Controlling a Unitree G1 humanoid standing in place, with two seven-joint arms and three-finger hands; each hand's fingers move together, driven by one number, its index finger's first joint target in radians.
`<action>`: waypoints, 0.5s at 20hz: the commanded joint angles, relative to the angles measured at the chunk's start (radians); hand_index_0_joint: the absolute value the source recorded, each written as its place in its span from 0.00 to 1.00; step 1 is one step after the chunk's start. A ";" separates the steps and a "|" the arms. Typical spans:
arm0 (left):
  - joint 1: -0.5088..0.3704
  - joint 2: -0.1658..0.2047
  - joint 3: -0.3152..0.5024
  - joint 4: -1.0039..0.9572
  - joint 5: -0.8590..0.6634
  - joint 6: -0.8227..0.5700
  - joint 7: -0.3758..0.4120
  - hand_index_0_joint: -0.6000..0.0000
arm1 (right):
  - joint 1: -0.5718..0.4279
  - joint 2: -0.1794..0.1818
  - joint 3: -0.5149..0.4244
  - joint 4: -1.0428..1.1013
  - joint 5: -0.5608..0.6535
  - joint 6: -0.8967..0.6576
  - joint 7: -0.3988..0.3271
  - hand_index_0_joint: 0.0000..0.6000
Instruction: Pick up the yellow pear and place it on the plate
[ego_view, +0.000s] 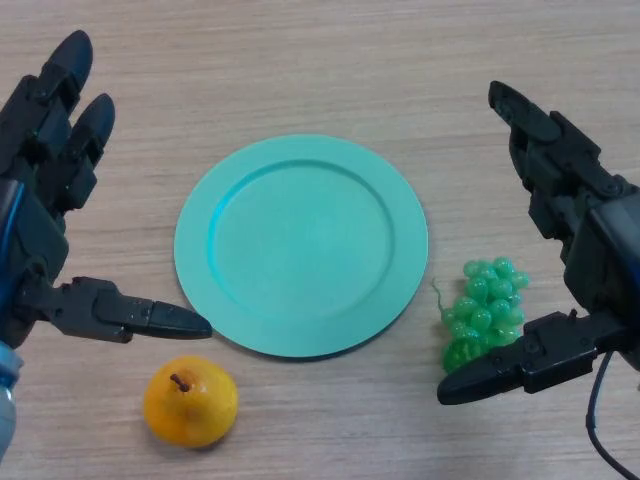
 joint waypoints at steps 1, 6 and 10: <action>-0.038 0.043 0.058 -0.064 0.014 -0.111 0.027 1.00 | -0.031 -0.004 -0.027 -0.043 -0.008 -0.157 -0.011 0.00; 0.000 0.043 0.091 -0.090 -0.001 -0.099 -0.003 1.00 | -0.046 0.002 -0.014 -0.051 -0.015 -0.148 -0.023 0.00; 0.083 -0.011 0.096 -0.140 -0.028 -0.133 -0.045 1.00 | -0.059 0.006 -0.011 -0.039 -0.014 -0.151 -0.036 0.00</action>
